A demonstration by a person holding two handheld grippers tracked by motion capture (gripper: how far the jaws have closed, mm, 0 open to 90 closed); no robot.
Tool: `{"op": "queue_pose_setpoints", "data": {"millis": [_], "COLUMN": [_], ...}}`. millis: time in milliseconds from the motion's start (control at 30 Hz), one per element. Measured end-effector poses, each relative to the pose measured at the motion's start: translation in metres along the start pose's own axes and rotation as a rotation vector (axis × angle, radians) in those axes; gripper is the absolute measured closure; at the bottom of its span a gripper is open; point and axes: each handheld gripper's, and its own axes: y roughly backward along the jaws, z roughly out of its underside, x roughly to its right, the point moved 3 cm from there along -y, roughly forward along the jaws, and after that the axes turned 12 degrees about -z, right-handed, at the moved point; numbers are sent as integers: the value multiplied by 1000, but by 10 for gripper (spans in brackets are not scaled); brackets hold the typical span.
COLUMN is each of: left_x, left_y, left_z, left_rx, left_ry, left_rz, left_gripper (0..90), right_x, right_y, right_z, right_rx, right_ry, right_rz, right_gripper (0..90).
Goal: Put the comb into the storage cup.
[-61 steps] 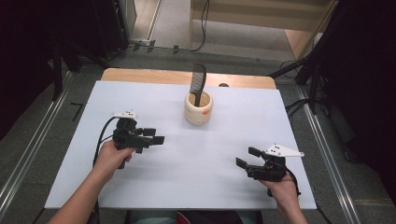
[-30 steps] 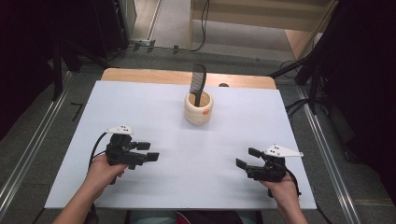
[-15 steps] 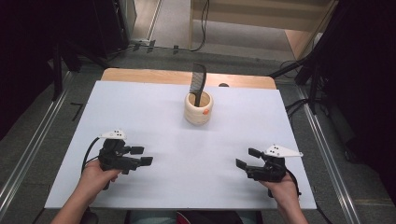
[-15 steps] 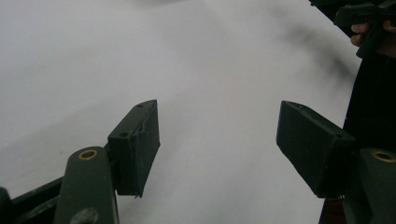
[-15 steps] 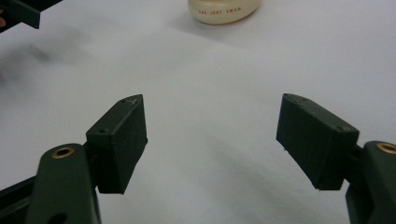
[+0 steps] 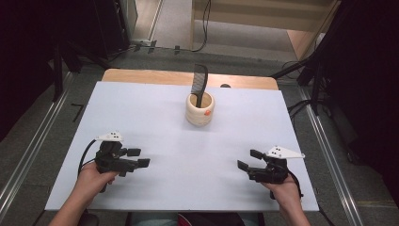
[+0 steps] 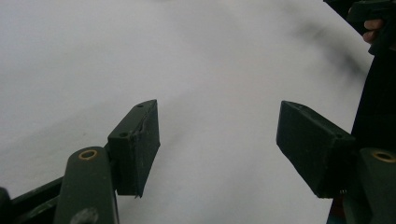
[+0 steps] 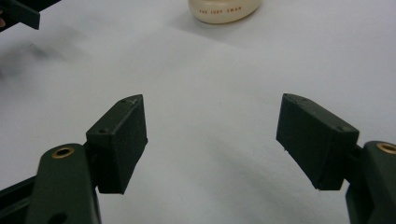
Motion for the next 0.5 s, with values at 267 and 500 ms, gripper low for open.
{"op": "queue_pose_setpoints", "data": {"millis": [267, 500], "left_x": [0, 0], "left_y": [0, -1], "left_z": [0, 0], "left_rx": [2, 0], "left_ry": [-2, -3], "left_rz": [4, 5], "left_gripper": [309, 309], "right_x": [0, 0], "right_y": [0, 0], "right_z": [0, 0], "right_rx": [0, 0], "right_ry": [0, 1], "right_rz": [-1, -1], "right_gripper": [226, 226]}}
